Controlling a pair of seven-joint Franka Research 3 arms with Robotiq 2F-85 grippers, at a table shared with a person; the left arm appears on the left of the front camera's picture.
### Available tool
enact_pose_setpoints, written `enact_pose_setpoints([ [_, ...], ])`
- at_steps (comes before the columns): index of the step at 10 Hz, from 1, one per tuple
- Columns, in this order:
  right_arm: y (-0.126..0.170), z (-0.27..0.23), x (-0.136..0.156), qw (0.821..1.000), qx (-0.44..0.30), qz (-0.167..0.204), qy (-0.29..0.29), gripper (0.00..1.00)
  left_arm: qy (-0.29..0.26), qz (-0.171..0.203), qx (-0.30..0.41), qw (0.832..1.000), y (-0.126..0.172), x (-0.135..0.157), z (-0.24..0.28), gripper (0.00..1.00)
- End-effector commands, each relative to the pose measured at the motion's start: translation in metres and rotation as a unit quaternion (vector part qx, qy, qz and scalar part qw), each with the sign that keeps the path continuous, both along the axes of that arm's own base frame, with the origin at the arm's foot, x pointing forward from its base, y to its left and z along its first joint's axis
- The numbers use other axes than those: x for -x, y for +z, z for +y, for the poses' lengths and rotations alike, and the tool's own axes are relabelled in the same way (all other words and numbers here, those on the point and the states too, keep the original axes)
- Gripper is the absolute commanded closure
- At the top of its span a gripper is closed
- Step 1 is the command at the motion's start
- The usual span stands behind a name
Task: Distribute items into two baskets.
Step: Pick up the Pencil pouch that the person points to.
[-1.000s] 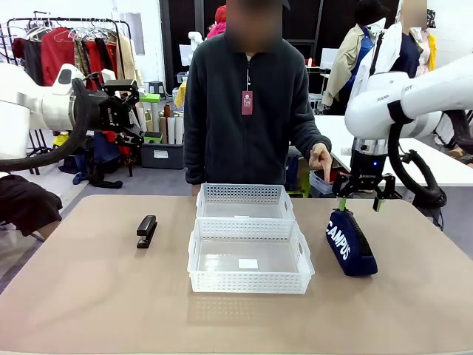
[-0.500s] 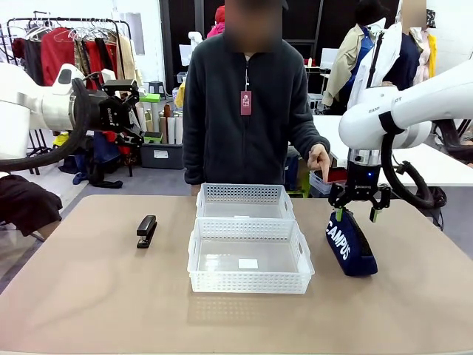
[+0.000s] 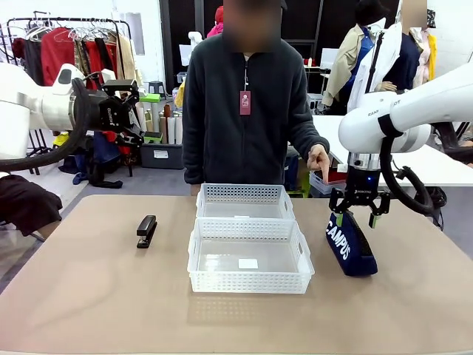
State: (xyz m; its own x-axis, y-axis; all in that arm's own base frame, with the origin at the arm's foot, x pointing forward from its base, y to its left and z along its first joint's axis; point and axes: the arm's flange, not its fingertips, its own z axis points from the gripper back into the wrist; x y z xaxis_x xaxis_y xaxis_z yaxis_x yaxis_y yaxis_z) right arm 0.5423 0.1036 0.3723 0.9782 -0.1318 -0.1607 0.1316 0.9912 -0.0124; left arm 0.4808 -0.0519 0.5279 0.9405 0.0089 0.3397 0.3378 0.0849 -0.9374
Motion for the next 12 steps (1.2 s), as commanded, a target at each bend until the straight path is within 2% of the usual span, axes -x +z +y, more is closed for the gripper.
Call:
enact_pose_setpoints([
  [1, 0.000, 0.002, 0.003, 1.000, -0.014, 0.008, 0.001, 0.63, 0.001, -0.002, 0.001, 1.000, 0.002, 0.000, 0.001, 0.00],
  [3, 0.002, 0.002, 0.004, 1.000, -0.016, 0.008, 0.001, 1.00, 0.001, -0.002, 0.001, 1.000, 0.002, 0.000, 0.001, 0.00],
  [9, 0.027, 0.000, 0.008, 1.000, -0.007, 0.020, -0.004, 1.00, 0.001, -0.002, 0.001, 1.000, 0.002, 0.000, 0.001, 0.00],
  [10, 0.041, -0.002, 0.011, 1.000, -0.005, 0.029, -0.003, 1.00, 0.001, -0.002, 0.001, 1.000, 0.002, 0.000, 0.001, 0.00],
  [12, 0.072, 0.002, 0.016, 1.000, -0.019, 0.011, 0.002, 1.00, 0.001, -0.002, 0.001, 1.000, 0.002, 0.000, 0.001, 0.00],
])
